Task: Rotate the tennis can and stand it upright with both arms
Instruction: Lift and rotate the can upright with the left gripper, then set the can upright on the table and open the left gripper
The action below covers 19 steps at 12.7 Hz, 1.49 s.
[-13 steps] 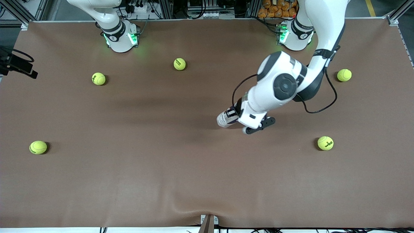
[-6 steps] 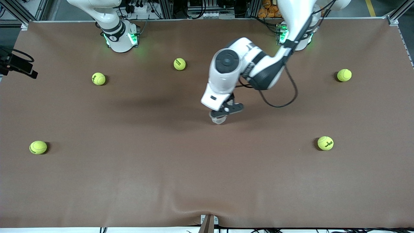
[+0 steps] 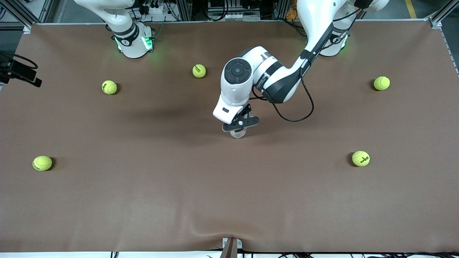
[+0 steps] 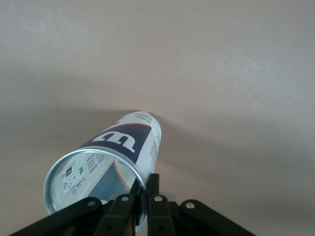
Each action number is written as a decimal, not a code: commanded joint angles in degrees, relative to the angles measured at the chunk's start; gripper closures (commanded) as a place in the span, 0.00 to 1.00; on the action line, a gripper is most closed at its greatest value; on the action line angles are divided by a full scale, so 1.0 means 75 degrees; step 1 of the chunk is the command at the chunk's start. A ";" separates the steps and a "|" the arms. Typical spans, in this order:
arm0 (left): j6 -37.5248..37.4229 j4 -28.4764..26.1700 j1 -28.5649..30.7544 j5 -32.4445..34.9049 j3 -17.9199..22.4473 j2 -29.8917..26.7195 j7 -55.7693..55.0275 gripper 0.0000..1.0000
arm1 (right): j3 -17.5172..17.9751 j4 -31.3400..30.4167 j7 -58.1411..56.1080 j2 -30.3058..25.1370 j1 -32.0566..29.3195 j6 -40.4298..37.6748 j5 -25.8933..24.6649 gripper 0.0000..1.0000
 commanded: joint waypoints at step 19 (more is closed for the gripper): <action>-0.2119 0.0187 0.2120 0.0089 0.0066 -0.2668 0.0730 0.00 | 0.0101 0.0149 0.0008 0.0032 -0.0133 -0.0125 -0.0044 0.00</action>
